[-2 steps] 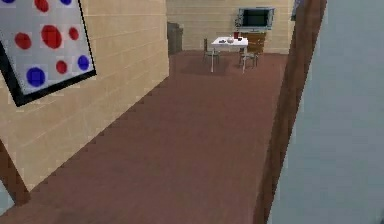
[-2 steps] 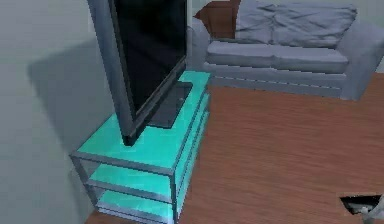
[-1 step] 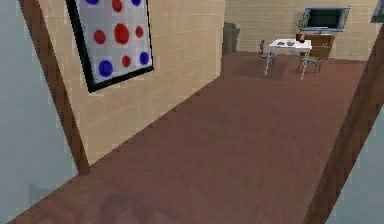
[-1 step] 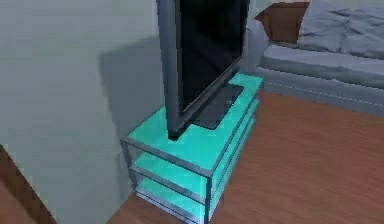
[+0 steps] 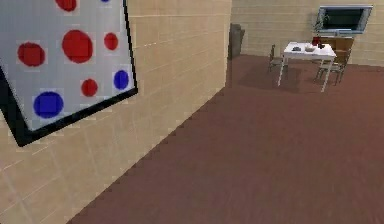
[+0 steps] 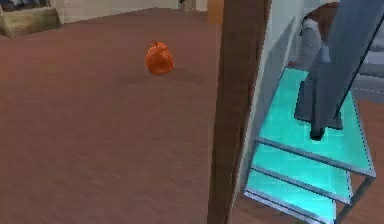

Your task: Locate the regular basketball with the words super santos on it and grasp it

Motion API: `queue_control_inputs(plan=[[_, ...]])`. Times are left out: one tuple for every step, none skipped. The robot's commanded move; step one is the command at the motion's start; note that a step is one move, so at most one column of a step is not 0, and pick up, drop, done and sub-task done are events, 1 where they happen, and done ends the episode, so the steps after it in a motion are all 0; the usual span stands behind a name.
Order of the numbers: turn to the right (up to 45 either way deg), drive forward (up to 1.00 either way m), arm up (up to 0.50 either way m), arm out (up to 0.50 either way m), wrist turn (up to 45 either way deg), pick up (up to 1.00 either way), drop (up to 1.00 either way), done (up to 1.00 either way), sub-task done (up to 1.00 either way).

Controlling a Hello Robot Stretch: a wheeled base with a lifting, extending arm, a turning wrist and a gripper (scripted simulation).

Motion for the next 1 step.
queue_control_inputs(plan=[[36.0, 0.0, 0.0, 0.0, 0.0, 0.0, 0.0, 0.0, 0.0]])
